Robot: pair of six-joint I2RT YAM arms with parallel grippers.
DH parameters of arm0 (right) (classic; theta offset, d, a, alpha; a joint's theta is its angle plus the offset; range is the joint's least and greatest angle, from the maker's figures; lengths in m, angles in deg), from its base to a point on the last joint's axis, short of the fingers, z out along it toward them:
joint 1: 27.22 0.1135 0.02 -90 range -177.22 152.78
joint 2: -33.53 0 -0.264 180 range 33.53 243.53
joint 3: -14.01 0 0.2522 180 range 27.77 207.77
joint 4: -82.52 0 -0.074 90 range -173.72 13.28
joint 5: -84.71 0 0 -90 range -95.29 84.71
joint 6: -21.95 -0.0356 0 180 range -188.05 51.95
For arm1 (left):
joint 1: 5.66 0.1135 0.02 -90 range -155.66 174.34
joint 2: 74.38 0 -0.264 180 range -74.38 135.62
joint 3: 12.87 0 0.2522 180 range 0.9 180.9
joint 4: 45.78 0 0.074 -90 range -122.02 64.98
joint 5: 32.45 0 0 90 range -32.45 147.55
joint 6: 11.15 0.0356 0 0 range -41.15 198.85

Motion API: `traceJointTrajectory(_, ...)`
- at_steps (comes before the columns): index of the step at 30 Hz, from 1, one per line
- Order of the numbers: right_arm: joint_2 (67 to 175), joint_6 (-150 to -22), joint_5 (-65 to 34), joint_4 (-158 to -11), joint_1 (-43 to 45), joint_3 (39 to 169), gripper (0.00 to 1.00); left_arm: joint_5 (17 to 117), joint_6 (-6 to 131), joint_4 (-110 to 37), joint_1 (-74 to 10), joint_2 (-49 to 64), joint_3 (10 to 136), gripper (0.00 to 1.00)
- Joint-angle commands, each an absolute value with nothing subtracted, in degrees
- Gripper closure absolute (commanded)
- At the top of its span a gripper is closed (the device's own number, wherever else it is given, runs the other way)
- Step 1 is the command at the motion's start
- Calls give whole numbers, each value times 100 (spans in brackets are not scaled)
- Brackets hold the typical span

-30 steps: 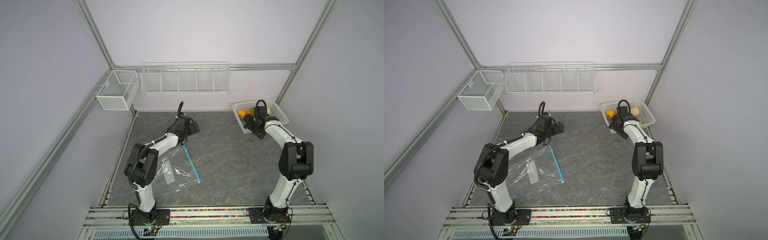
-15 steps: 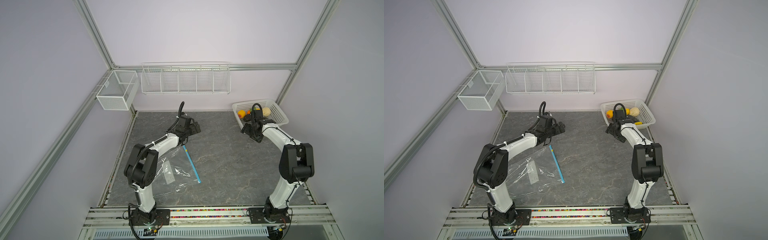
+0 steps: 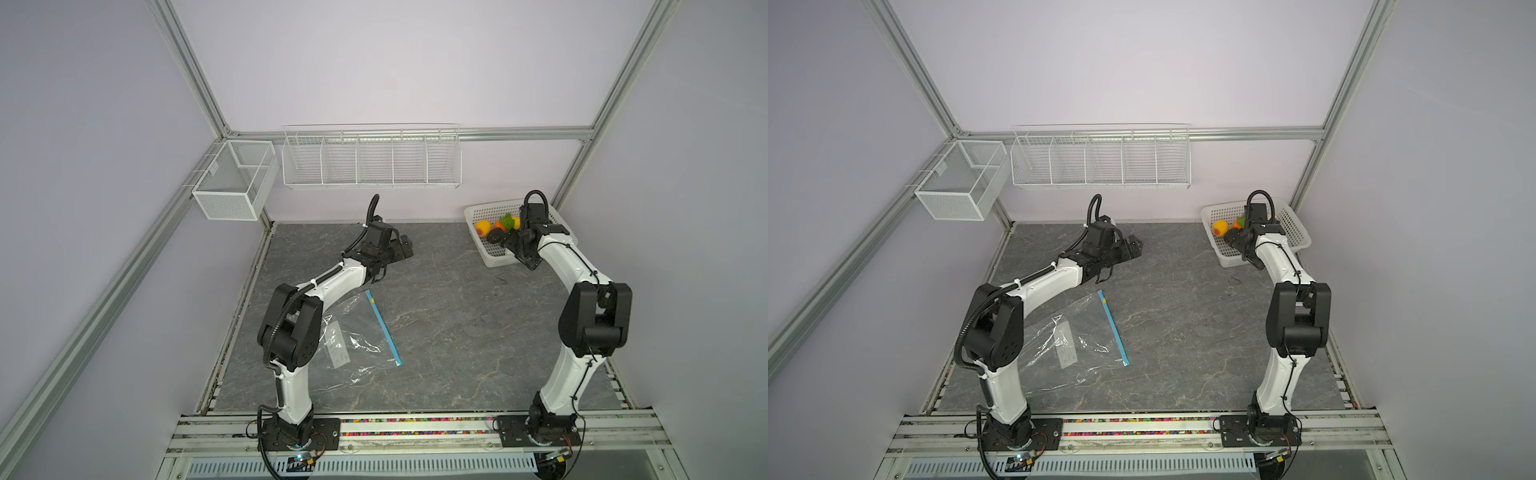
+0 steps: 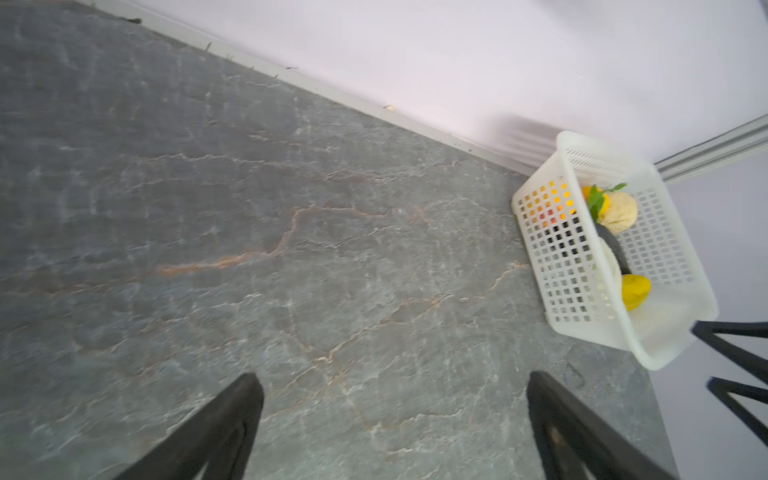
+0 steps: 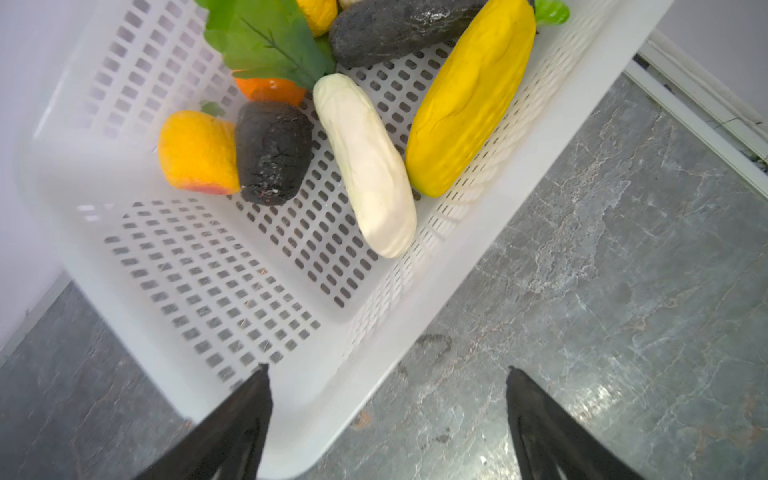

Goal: Place the food in the zip-top bag and seal the zipper
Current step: 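Reach the right gripper to the white basket rim while the left arm moves forward, then drag the white basket toward the left gripper with the right gripper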

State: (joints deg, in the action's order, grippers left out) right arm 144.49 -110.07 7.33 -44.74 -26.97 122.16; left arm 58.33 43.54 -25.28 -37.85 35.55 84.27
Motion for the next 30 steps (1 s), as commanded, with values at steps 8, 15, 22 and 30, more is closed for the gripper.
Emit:
traceJointTrajectory(8,15007,-10962,438,-4265,-2609,12407,11,6228,4307,-2262,-4012,4015,8923,0)
traceJointTrajectory(15,14980,-10824,331,-4517,-2286,12169,11,6178,4357,-2267,-4003,3911,8722,0)
traceJointTrajectory(22,14960,-10823,153,-4621,-1946,11999,11,6124,4447,-2156,-4003,3827,8712,0)
traceJointTrajectory(30,14753,-11058,-243,-4852,-1313,11787,11,6192,4482,-2214,-3997,3661,8576,0)
